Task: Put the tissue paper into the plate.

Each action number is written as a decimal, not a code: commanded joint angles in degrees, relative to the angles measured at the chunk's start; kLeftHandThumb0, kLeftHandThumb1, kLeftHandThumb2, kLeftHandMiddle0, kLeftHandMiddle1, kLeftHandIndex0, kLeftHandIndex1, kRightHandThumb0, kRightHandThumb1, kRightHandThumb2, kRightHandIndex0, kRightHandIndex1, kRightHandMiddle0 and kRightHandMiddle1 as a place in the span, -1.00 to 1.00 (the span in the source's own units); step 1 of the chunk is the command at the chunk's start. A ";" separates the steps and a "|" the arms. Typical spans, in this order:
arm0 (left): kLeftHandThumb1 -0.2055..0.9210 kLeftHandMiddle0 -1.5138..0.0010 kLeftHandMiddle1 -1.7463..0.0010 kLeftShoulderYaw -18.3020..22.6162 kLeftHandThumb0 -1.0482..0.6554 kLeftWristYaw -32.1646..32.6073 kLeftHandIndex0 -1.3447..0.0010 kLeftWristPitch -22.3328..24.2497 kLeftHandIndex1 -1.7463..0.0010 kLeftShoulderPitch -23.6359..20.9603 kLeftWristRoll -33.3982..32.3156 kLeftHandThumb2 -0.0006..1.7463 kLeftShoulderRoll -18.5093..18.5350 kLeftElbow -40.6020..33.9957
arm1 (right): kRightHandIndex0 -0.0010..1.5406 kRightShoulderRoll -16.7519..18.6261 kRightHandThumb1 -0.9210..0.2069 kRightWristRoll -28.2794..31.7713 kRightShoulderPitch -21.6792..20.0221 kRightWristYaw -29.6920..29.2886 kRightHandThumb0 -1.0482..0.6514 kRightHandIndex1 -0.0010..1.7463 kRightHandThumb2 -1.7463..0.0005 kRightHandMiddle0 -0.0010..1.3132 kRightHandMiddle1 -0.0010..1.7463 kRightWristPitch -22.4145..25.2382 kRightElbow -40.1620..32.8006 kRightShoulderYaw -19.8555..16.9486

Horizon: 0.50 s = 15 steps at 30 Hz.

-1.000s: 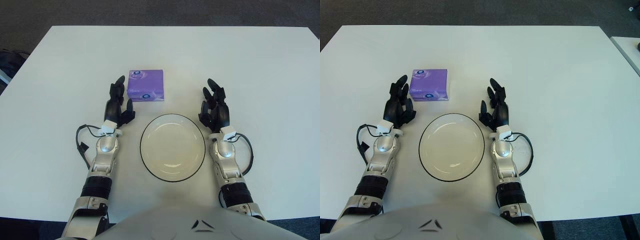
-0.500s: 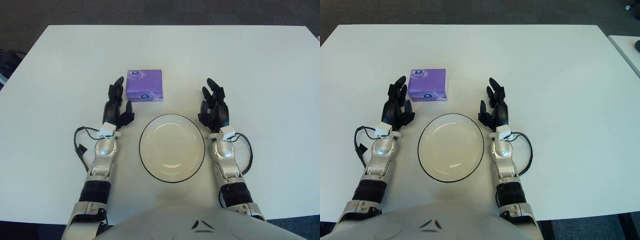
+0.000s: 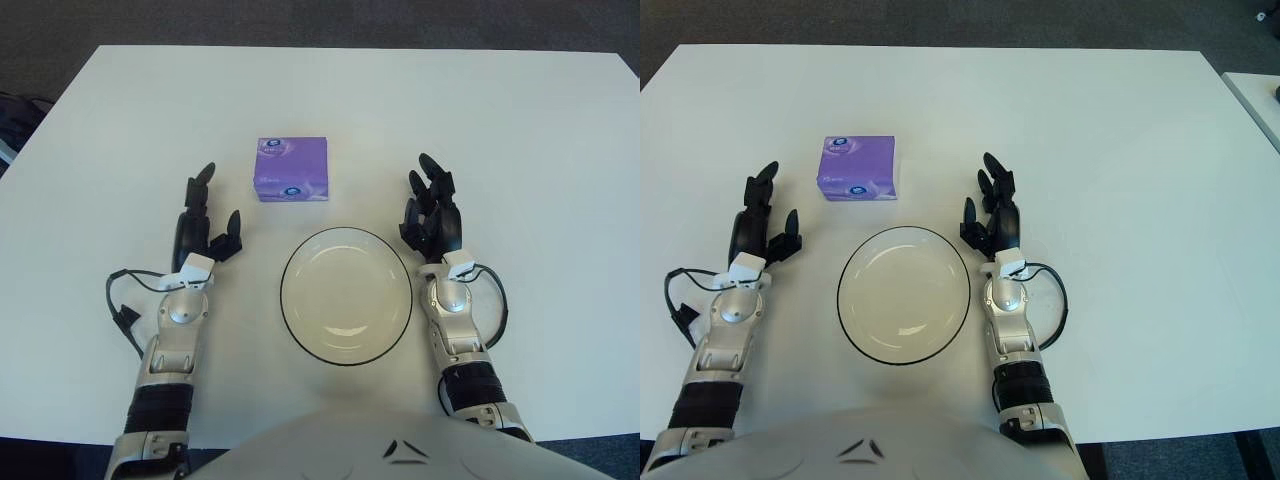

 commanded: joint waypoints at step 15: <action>1.00 0.79 1.00 1.85 -0.67 5.99 1.00 -1.96 0.40 -8.06 8.86 0.02 9.07 2.58 | -0.64 -0.13 -1.00 -0.06 3.49 -0.26 -0.56 -1.00 0.18 -1.00 -0.50 4.18 9.03 -0.37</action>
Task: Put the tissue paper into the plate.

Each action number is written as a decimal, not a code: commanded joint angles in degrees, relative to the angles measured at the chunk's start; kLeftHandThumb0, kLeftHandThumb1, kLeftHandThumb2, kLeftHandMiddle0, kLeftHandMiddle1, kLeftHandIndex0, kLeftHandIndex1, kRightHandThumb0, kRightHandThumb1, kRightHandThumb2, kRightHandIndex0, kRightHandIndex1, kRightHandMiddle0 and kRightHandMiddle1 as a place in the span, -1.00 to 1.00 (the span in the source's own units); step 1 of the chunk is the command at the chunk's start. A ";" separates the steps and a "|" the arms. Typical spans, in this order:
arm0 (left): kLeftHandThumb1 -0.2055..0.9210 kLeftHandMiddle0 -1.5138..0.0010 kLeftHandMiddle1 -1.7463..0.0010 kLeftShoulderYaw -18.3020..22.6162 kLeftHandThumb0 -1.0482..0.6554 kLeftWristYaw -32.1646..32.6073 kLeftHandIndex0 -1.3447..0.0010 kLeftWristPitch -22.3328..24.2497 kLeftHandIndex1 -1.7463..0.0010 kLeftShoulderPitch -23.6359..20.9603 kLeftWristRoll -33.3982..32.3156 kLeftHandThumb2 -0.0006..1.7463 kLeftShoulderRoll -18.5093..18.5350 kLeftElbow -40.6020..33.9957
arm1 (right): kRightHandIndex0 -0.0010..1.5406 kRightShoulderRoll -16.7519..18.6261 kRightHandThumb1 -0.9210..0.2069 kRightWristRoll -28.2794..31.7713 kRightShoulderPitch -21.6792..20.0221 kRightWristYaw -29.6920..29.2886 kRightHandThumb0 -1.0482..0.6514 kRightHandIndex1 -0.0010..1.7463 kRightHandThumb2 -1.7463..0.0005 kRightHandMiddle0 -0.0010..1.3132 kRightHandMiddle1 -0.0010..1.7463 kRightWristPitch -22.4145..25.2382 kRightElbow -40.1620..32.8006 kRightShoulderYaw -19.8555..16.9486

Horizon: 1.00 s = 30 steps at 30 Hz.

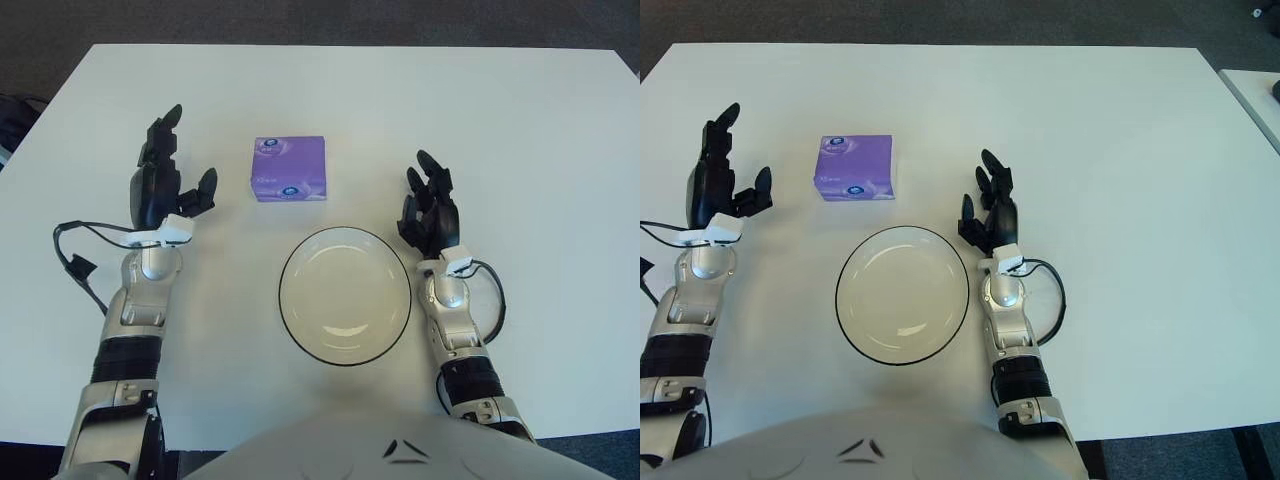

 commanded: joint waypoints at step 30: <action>1.00 0.78 0.99 -4.60 -0.65 -6.09 1.00 0.09 0.38 -15.63 3.17 -0.13 8.37 3.70 | -0.62 0.25 -1.00 0.57 3.66 -0.60 -0.56 -0.99 0.16 -1.00 -0.47 3.36 10.06 -0.61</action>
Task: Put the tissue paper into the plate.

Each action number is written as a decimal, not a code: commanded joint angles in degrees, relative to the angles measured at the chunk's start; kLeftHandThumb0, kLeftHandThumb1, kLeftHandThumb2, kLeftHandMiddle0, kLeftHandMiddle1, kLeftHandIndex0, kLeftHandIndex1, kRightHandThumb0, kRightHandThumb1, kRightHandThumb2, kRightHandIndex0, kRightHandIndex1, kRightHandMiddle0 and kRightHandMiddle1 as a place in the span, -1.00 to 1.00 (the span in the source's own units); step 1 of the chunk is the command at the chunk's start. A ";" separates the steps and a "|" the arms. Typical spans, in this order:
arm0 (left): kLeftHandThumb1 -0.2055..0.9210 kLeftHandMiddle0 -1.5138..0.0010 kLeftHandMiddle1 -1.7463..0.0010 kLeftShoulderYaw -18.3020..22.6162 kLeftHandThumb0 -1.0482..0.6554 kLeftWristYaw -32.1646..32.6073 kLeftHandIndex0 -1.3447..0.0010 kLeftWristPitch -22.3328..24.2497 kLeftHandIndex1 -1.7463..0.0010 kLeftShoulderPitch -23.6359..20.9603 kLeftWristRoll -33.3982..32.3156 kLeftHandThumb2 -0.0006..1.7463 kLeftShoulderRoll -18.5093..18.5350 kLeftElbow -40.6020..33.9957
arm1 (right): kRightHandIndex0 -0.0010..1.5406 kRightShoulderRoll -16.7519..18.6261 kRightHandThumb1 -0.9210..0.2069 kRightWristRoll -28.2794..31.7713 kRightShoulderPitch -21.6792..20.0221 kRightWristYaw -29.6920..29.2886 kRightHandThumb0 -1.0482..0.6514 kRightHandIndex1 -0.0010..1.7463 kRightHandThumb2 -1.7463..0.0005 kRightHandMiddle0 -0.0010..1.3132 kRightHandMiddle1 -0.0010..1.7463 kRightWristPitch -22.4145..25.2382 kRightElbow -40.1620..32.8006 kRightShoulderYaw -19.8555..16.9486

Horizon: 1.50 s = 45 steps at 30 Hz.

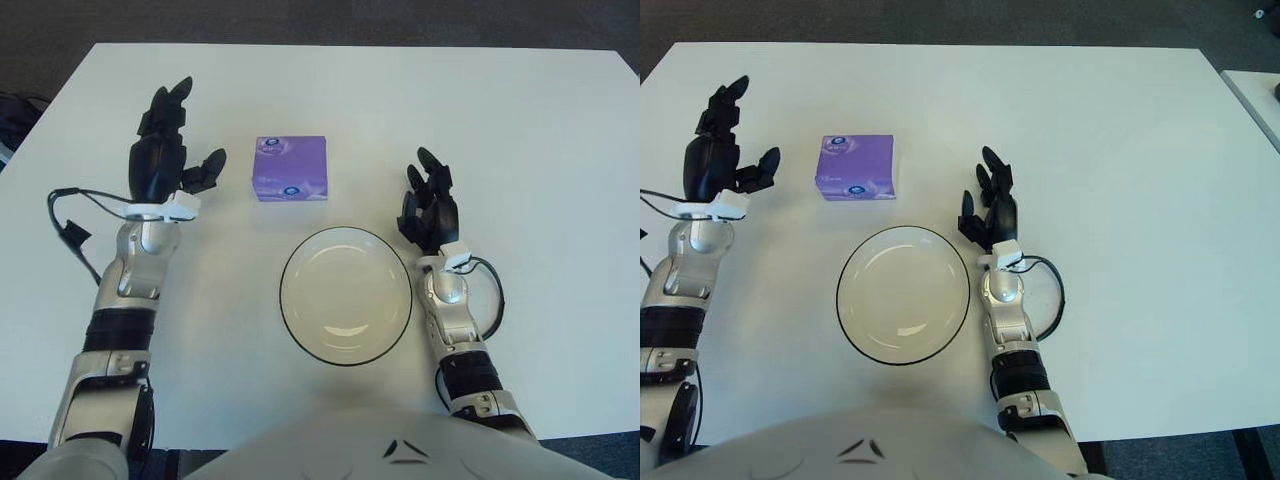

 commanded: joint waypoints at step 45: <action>1.00 0.86 0.98 -24.02 -0.88 -4.71 1.00 -7.67 0.49 -34.74 13.71 -0.41 6.62 40.62 | -0.64 0.10 -1.00 0.87 4.15 -0.40 -0.58 -1.00 0.21 -1.00 -0.49 3.37 10.64 -1.22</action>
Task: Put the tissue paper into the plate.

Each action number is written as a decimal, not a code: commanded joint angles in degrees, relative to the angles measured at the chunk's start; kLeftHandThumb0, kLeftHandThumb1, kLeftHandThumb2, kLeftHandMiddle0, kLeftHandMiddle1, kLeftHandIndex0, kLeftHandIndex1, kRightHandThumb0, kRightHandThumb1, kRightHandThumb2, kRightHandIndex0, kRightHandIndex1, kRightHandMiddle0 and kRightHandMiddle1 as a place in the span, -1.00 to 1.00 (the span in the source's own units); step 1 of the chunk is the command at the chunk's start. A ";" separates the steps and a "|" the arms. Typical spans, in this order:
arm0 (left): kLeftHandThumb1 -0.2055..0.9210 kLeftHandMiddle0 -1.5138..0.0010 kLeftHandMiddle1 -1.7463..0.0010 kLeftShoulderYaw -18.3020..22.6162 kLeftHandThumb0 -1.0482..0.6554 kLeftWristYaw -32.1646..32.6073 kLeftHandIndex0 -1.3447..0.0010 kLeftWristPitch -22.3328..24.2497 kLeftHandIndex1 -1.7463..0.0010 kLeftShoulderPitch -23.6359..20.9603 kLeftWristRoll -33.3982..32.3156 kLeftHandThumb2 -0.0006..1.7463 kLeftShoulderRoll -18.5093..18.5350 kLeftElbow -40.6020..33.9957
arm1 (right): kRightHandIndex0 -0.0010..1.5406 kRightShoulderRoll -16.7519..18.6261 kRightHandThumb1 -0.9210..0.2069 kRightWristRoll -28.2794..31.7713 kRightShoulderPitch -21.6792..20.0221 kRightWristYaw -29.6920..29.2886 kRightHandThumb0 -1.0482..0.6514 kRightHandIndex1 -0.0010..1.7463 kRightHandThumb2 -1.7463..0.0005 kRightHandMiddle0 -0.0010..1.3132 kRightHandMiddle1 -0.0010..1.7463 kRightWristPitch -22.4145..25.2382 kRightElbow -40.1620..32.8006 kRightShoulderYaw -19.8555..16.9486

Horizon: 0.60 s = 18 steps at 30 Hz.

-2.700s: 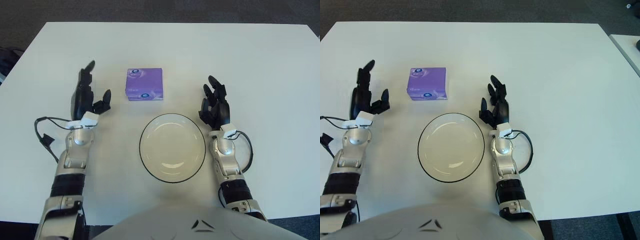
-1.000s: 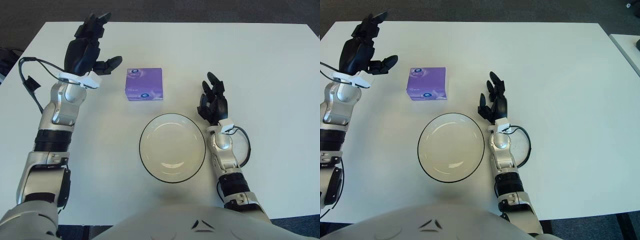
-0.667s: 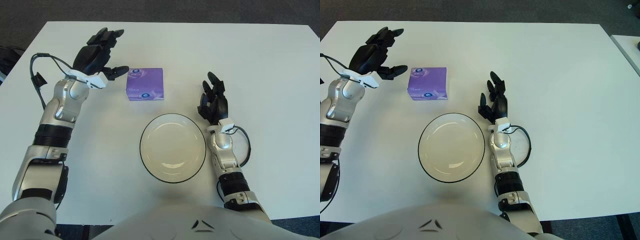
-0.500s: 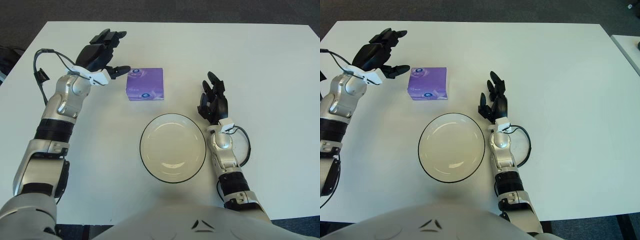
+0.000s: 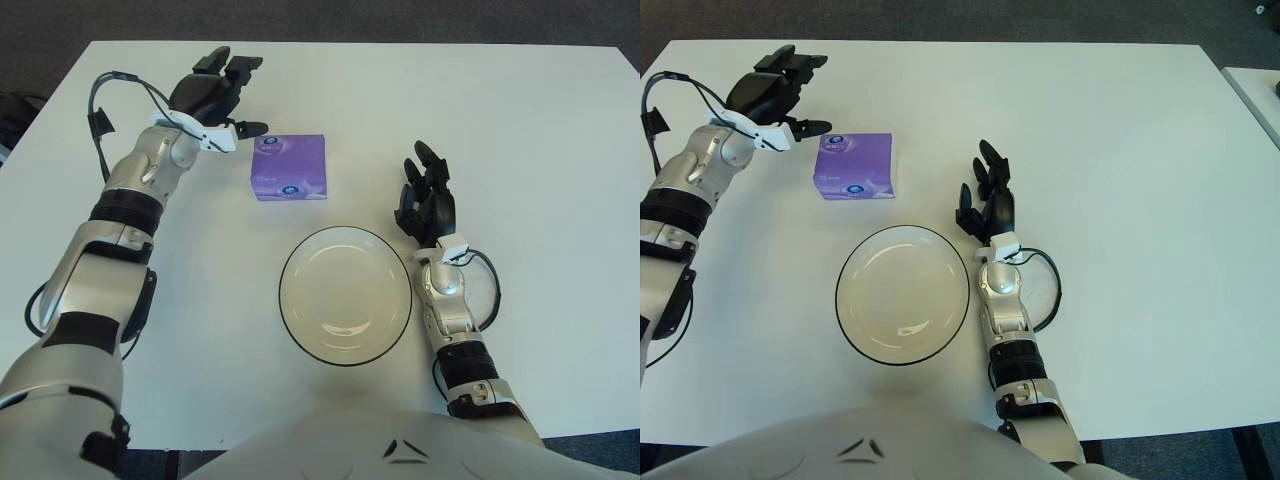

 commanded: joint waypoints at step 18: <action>1.00 0.83 0.98 -7.87 -0.87 4.15 1.00 -3.40 0.45 -8.06 3.20 -0.41 -3.35 13.22 | -0.63 0.17 -1.00 0.08 6.82 -0.95 -0.56 -1.00 0.19 -1.00 -0.46 2.94 8.67 -0.67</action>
